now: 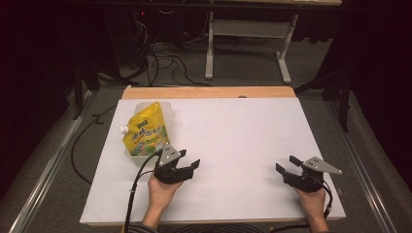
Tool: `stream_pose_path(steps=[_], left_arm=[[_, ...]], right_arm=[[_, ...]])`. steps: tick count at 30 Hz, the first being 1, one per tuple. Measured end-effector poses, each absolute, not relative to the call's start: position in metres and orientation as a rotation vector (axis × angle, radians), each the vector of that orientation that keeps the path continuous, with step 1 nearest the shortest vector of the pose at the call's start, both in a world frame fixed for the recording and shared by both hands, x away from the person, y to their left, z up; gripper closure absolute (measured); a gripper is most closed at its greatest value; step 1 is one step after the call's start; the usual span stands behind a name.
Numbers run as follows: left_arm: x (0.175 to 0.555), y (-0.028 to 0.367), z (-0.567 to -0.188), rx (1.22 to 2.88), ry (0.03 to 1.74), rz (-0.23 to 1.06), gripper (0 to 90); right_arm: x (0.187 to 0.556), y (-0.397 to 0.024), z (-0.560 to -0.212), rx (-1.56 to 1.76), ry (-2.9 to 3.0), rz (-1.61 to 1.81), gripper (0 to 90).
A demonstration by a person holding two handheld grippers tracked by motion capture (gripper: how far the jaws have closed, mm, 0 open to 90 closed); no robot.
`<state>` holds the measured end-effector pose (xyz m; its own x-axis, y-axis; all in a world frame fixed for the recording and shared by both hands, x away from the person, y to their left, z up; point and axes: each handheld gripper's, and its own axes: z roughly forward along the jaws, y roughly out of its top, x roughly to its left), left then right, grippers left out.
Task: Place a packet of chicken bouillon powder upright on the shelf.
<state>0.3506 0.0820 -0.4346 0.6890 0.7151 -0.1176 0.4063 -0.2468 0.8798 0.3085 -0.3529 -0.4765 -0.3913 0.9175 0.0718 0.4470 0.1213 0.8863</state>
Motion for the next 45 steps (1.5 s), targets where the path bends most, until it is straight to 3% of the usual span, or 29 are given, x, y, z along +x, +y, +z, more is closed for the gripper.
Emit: stream_pose_path(steps=[45], left_arm=[[0.382,0.052,-0.465,1.944,0.917,0.416,36.8]], right_arm=[[0.31,-0.353,-0.477,1.328,1.907,1.205,32.9]])
